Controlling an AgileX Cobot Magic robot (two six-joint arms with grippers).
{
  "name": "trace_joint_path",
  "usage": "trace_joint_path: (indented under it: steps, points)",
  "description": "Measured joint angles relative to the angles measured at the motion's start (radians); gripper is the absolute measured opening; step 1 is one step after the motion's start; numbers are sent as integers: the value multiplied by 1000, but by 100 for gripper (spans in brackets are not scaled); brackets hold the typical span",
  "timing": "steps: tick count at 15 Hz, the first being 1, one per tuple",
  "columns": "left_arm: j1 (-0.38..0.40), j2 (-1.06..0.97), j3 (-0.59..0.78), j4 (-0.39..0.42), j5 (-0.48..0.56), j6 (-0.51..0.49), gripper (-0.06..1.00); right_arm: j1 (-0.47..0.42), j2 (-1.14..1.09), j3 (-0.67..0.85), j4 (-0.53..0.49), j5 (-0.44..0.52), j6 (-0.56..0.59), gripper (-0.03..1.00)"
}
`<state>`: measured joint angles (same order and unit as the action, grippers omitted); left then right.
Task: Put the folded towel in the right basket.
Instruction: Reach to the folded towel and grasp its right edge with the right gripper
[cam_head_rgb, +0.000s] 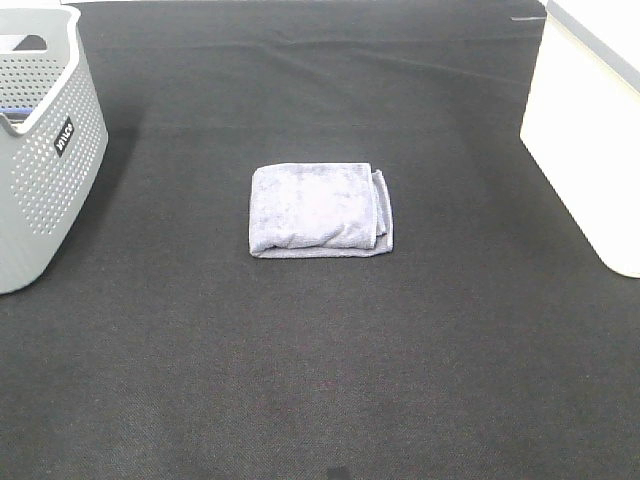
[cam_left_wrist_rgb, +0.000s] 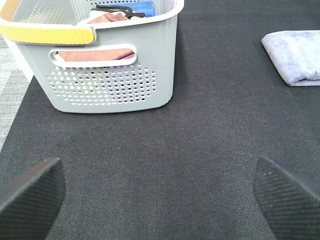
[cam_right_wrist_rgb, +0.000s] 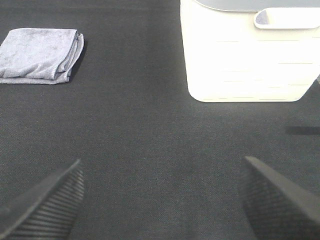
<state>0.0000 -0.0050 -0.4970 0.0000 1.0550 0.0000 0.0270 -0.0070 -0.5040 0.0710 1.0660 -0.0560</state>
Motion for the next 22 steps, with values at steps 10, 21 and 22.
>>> trace_joint_path:
  steps: [10, 21, 22]
  points:
    - [0, 0, 0, 0, 0, 0, 97, 0, 0, 0, 0, 0, 0, 80]
    - [0, 0, 0, 0, 0, 0, 97, 0, 0, 0, 0, 0, 0, 80]
    - [0, 0, 0, 0, 0, 0, 97, 0, 0, 0, 0, 0, 0, 80]
